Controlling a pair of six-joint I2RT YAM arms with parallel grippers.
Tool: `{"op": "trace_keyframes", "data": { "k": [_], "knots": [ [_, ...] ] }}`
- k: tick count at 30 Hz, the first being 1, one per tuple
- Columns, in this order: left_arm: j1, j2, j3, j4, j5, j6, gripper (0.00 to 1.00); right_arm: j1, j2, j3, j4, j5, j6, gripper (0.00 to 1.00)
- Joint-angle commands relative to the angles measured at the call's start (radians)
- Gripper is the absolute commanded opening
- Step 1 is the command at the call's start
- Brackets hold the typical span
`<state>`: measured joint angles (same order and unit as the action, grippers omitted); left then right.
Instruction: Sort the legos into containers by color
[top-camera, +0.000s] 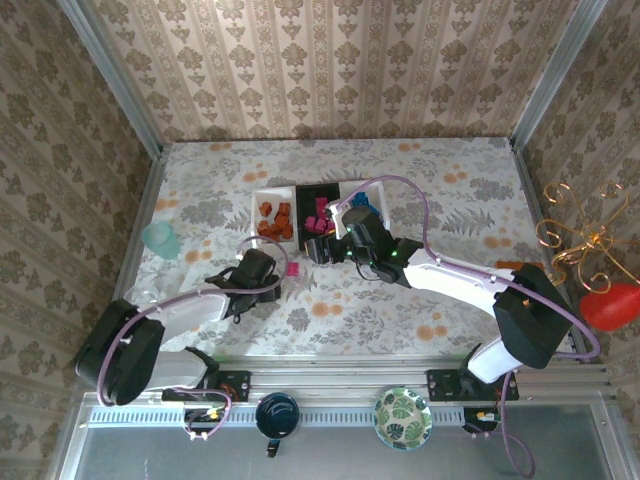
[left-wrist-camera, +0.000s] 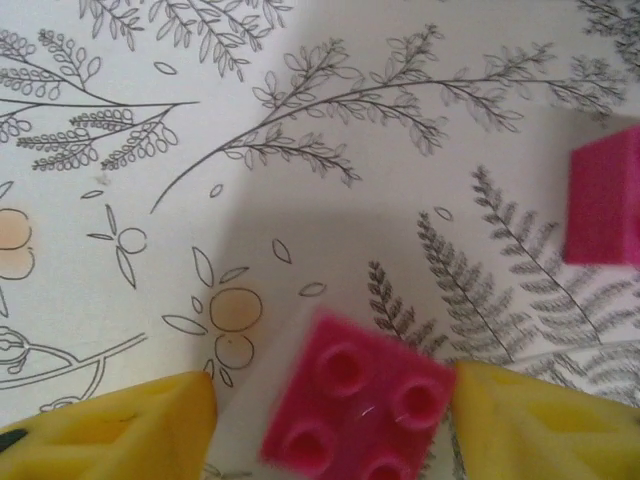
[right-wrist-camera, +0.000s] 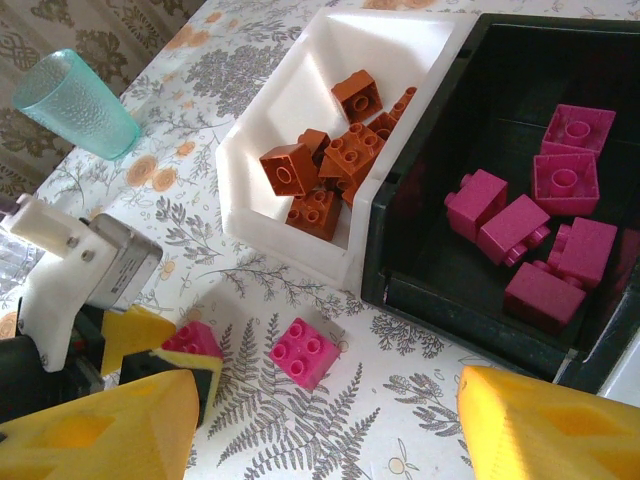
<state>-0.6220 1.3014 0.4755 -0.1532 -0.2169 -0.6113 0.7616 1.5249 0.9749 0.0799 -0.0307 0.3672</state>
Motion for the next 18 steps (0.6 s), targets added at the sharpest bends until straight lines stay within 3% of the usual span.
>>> {"op": "trace_keyframes", "data": {
  "k": [1,4,9,14,18],
  "knots": [
    [-0.005,0.066,0.011,0.086,0.017,0.018,0.58,-0.004,-0.019,0.006,0.004,0.012,0.001,0.71],
    [-0.005,0.092,0.011,0.118,0.023,0.029,0.58,-0.007,-0.019,0.007,0.004,0.011,0.002,0.71],
    [-0.008,0.113,0.024,0.138,0.034,0.045,0.44,-0.008,-0.017,0.011,0.001,0.011,0.002,0.71],
    [-0.021,0.077,0.036,0.111,0.040,0.051,0.34,-0.012,-0.030,0.001,-0.004,0.023,0.002,0.71],
    [-0.068,0.020,0.086,0.051,0.047,0.058,0.32,-0.016,-0.068,-0.024,-0.013,0.062,0.003,0.71]
  ]
}}
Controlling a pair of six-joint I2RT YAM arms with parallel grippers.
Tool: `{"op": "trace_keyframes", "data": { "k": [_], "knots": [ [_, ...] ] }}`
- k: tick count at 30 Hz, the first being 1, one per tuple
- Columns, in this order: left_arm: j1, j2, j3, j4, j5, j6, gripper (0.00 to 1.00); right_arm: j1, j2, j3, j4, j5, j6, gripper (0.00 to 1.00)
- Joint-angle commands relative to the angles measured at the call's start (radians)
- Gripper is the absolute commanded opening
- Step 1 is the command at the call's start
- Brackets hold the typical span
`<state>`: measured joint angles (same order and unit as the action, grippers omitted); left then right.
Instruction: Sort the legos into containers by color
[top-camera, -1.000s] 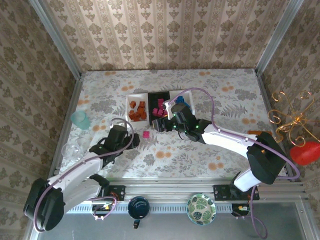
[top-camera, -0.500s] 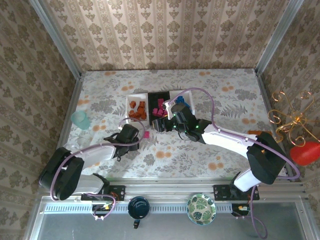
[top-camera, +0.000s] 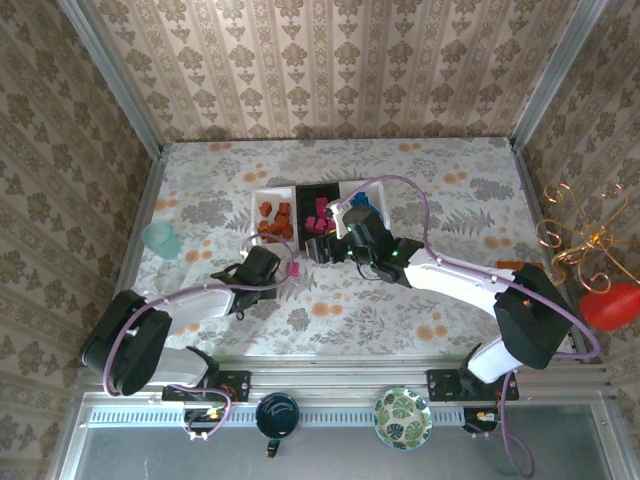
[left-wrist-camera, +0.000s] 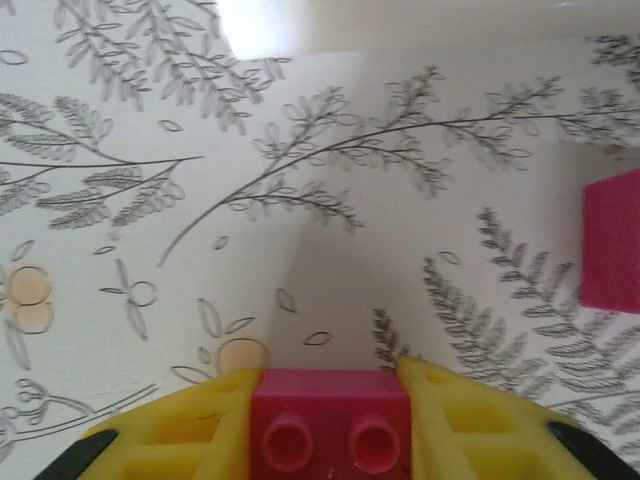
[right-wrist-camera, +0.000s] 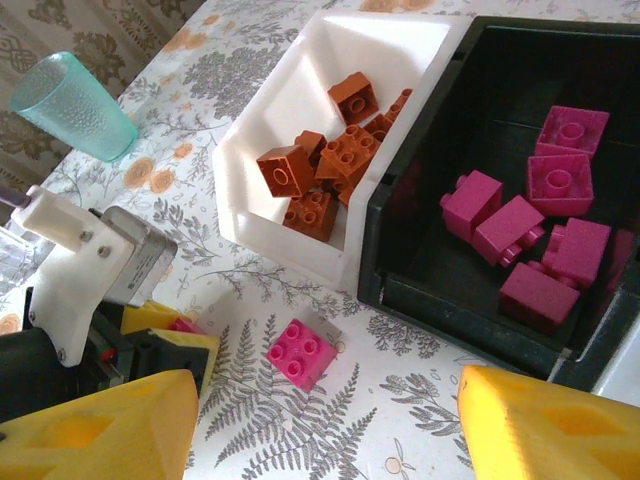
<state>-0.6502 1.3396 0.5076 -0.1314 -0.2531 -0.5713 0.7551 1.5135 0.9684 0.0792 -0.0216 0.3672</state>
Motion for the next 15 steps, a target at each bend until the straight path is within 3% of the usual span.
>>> {"op": "trace_keyframes", "data": {
  "k": [1,6,15],
  "knots": [
    [-0.056,-0.028,0.079,0.013,0.083,0.023,0.32,-0.010,-0.072,-0.029,-0.015,0.068,0.003,0.71],
    [-0.077,0.007,0.220,0.014,0.131,0.054,0.32,-0.028,-0.155,-0.092,-0.028,0.125,0.015,0.71],
    [-0.040,0.354,0.626,0.025,0.198,0.146,0.30,-0.035,-0.239,-0.144,-0.062,0.152,0.020,0.72]
  ]
}}
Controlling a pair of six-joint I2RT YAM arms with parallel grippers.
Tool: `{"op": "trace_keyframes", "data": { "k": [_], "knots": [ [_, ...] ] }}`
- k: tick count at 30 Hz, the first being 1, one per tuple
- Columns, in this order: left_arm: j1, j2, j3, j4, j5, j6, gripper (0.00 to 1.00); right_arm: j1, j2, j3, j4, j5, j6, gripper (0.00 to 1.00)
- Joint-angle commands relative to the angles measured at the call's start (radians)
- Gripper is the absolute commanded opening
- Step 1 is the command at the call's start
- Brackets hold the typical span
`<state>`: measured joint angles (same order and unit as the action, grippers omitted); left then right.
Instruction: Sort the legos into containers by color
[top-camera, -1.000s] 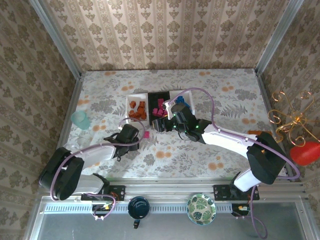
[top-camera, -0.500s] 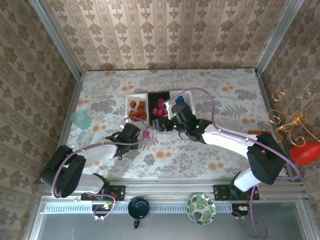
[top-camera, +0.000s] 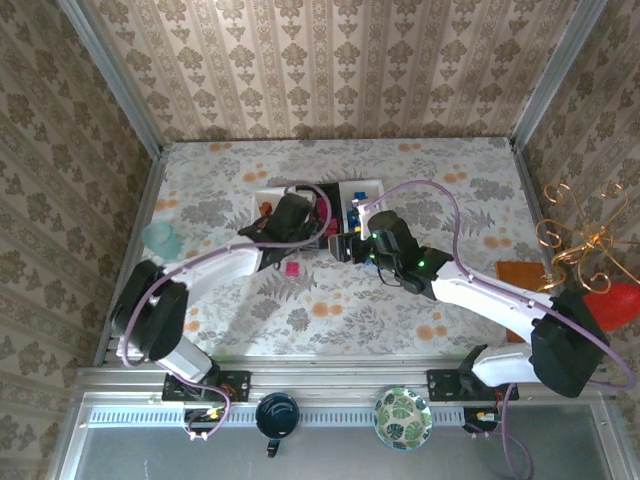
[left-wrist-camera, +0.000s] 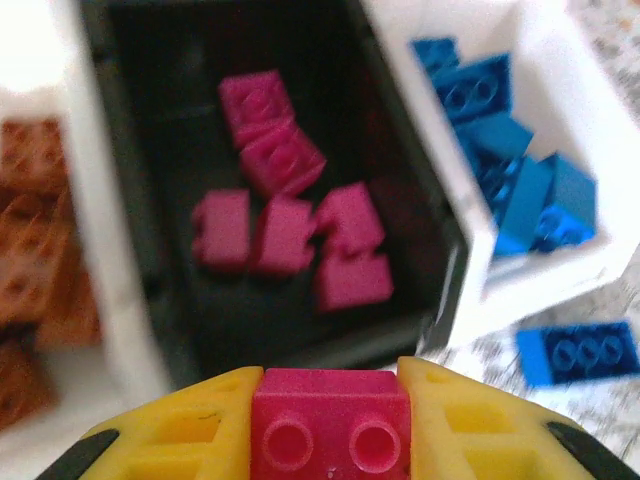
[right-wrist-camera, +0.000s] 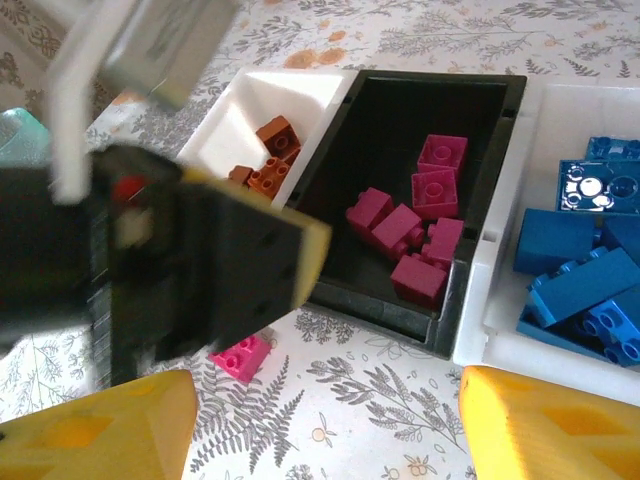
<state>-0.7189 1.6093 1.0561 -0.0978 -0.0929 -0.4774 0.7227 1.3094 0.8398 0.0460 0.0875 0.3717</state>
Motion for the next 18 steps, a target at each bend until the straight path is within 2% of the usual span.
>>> {"op": "trace_keyframes", "data": {
  "k": [1,7,12,15,18],
  "knots": [
    [0.041,0.126,0.122,-0.013,0.046,0.053,0.30,-0.002,-0.042,-0.019,-0.033,0.044,0.015,0.72],
    [0.075,0.316,0.341,-0.069,0.065,0.064,0.32,-0.002,-0.059,-0.046,-0.056,0.028,0.022,0.72],
    [0.085,0.359,0.422,-0.090,0.080,0.051,0.52,-0.002,-0.043,-0.070,-0.048,-0.006,0.037,0.73],
    [0.087,0.318,0.409,-0.069,0.092,0.039,0.65,-0.001,-0.016,-0.071,-0.041,-0.020,0.047,0.73],
    [0.084,0.251,0.377,-0.057,0.100,0.037,0.74,0.008,0.009,-0.070,-0.021,-0.032,0.050,0.73]
  ]
}}
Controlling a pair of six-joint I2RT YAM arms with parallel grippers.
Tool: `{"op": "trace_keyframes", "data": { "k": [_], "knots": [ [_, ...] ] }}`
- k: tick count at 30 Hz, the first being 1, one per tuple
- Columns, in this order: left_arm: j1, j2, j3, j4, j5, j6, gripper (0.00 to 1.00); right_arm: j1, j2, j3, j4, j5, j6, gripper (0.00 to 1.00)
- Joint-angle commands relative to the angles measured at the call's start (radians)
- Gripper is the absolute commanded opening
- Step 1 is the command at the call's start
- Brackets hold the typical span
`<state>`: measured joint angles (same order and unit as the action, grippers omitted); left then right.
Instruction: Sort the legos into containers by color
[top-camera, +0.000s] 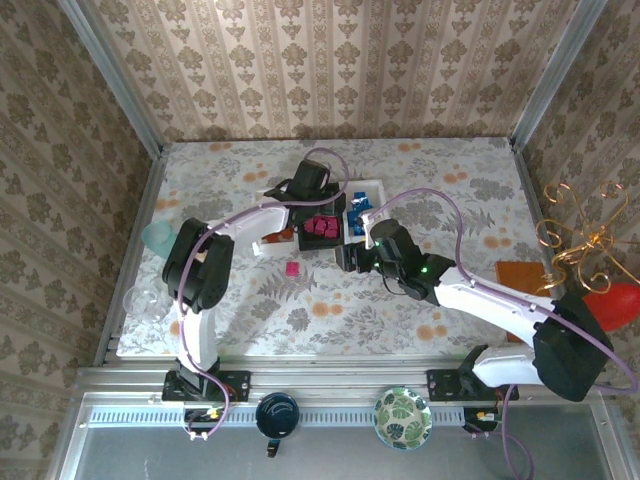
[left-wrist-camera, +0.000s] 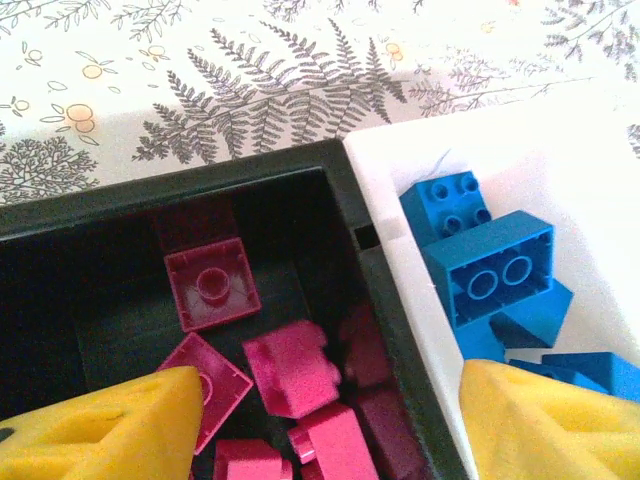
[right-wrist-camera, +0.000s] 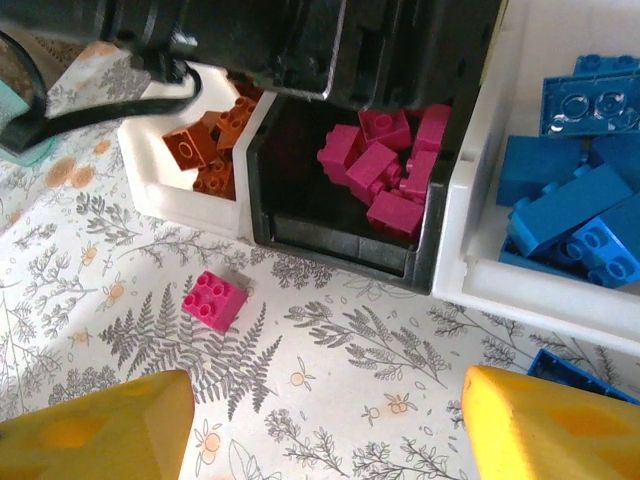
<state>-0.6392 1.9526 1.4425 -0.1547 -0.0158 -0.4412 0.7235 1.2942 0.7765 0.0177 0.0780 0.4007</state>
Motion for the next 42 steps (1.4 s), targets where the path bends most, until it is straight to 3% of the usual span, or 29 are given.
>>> {"op": "trace_keyframes", "data": {
  "k": [1,6,11,16,22,28,36,42],
  "knots": [
    [0.003,-0.124,-0.032,0.008,0.024,0.000,0.76,0.014,0.037,-0.002,0.014,-0.025,0.022,0.73],
    [-0.010,-0.330,-0.215,0.067,0.013,-0.018,0.87,0.070,0.158,0.048,0.035,-0.051,0.017,0.73],
    [-0.023,-0.617,-0.498,0.095,-0.076,-0.056,0.99,0.140,0.299,0.134,0.064,-0.047,0.021,0.72],
    [-0.032,-0.929,-0.727,0.017,-0.224,-0.095,1.00,0.189,0.462,0.236,0.109,-0.024,0.069,0.73],
    [-0.036,-1.212,-0.877,-0.095,-0.284,-0.141,1.00,0.223,0.626,0.369,0.075,0.063,0.096,0.72],
    [-0.036,-1.309,-0.944,-0.150,-0.301,-0.180,1.00,0.247,0.721,0.458,-0.012,0.168,0.107,0.72],
    [-0.036,-1.316,-0.975,-0.143,-0.297,-0.192,1.00,0.265,0.830,0.583,-0.138,0.256,0.100,0.72],
    [-0.036,-1.313,-0.983,-0.145,-0.291,-0.198,1.00,0.266,0.842,0.587,-0.161,0.280,0.087,0.58]
  ]
}}
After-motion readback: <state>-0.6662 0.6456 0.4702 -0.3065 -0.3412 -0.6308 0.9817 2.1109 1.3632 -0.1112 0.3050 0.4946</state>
